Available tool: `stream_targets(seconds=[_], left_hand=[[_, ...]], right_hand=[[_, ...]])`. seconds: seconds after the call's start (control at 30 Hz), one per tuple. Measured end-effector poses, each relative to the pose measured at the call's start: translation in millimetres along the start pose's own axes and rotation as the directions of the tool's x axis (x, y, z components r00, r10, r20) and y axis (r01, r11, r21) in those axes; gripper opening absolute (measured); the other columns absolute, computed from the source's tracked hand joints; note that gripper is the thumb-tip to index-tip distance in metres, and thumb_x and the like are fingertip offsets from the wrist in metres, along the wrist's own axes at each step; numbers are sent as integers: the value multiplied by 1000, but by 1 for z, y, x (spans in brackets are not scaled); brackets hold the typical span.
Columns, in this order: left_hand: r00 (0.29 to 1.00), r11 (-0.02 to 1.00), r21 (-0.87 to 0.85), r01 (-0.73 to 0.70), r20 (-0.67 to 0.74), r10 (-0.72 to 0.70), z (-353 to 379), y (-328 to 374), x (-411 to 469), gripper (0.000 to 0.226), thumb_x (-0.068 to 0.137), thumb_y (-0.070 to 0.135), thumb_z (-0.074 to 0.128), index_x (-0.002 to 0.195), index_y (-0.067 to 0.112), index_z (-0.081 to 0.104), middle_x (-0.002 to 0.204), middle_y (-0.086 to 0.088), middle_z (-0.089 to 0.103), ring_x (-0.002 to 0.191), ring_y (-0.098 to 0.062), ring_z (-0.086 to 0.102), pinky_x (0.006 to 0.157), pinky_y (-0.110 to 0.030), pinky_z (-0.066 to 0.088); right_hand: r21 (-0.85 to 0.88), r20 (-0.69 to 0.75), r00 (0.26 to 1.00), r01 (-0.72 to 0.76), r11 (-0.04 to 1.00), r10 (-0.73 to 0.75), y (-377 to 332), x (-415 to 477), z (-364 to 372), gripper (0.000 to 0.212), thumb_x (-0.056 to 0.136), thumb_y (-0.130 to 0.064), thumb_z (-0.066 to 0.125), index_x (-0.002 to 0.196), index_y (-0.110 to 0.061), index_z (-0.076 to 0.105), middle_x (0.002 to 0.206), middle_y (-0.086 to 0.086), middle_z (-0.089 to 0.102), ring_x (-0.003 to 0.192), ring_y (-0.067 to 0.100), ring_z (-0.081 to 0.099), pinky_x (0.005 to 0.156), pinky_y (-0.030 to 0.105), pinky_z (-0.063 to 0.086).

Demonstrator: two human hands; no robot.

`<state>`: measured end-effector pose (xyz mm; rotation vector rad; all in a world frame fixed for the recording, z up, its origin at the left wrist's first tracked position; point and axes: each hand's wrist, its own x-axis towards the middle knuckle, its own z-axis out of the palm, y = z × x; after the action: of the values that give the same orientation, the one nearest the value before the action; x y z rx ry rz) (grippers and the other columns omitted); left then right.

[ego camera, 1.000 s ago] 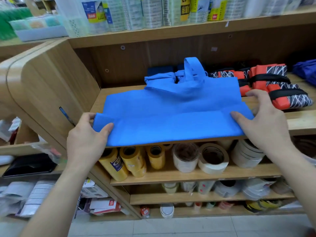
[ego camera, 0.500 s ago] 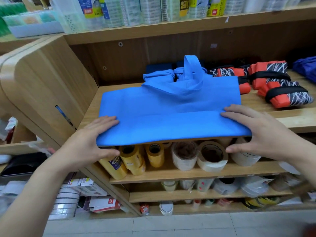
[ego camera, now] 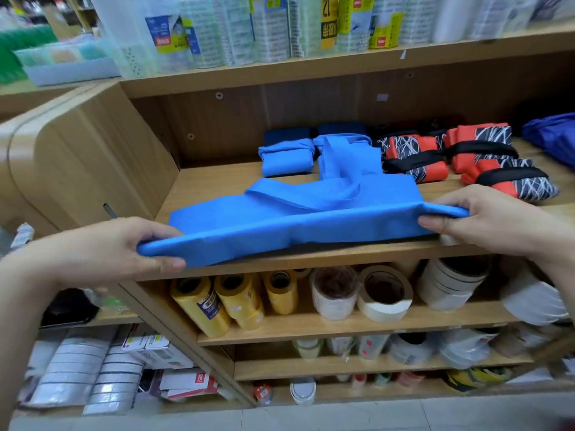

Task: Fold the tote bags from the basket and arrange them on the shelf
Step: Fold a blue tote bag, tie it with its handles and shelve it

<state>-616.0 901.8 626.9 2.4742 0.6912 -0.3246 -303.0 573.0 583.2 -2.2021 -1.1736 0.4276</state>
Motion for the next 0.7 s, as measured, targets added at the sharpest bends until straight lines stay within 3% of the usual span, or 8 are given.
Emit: stream_targets(seconds=[0.1, 0.2, 0.3, 0.37, 0.43, 0.53, 0.6, 0.7], left_hand=[[967, 974, 227, -2, 249, -56, -14, 37, 9, 70, 50, 93, 55, 116, 70, 46, 119, 36, 55, 110, 9, 52, 89, -20, 47], [966, 887, 430, -170, 249, 64, -7, 84, 44, 76, 74, 76, 52, 143, 54, 29, 150, 23, 34, 134, 1, 35, 110, -22, 27], [953, 891, 373, -259, 248, 174, 4, 111, 76, 96, 81, 58, 66, 152, 48, 1, 161, 19, 4, 148, -5, 8, 118, -24, 9], [955, 927, 277, -252, 227, 192, 1, 113, 90, 107, 79, 55, 71, 151, 49, -8, 161, 20, -2, 148, -5, 8, 117, -24, 13], [973, 950, 233, -209, 150, 177, -3, 112, 98, 105, 79, 59, 69, 151, 48, -6, 160, 19, 8, 143, -9, 23, 110, -22, 22], [982, 935, 321, -152, -60, 180, 4, 105, 108, 83, 80, 63, 65, 149, 45, 22, 147, 8, 45, 128, -15, 46, 103, -29, 38], [972, 885, 452, -112, -134, 191, 13, 99, 113, 65, 84, 61, 62, 141, 40, 40, 136, 7, 55, 120, -17, 51, 96, -32, 43], [953, 867, 481, -129, -182, 242, 33, 87, 113, 50, 92, 50, 57, 138, 36, 45, 139, 9, 52, 124, -18, 48, 97, -32, 41]], right_hand=[[-95, 58, 998, -3, 995, 9, -7, 3, -3, 26, 90, -31, 65, 73, -11, 66, 51, -5, 48, 45, 5, 40, 45, 17, 31], [-158, 88, 996, -18, 987, 33, -15, 7, -9, 31, 89, -36, 65, 68, -13, 63, 57, -3, 52, 51, 9, 44, 54, 26, 35], [-179, 133, 987, -70, 981, 95, -21, 18, -16, 38, 89, -40, 64, 69, -8, 59, 65, 5, 49, 58, 16, 43, 60, 34, 33], [-175, 137, 978, -136, 975, 161, -24, 25, -19, 43, 89, -42, 65, 69, -5, 57, 65, 6, 46, 59, 20, 41, 60, 35, 31], [-141, 105, 977, -170, 975, 185, -24, 32, -19, 41, 87, -43, 67, 69, -7, 61, 66, 3, 52, 61, 18, 46, 60, 33, 33], [-69, -60, 987, -151, 986, 147, -24, 40, -7, 12, 84, -37, 74, 87, -28, 67, 93, -10, 66, 87, 12, 60, 73, 33, 44], [-62, -229, 960, -178, 982, 159, -19, 42, 6, 24, 80, -38, 76, 98, -29, 64, 104, -5, 64, 96, 18, 57, 81, 35, 45], [-140, -416, 897, -227, 964, 151, -16, 38, 23, 43, 82, -50, 69, 118, -29, 56, 111, 4, 62, 98, 24, 55, 80, 39, 47]])
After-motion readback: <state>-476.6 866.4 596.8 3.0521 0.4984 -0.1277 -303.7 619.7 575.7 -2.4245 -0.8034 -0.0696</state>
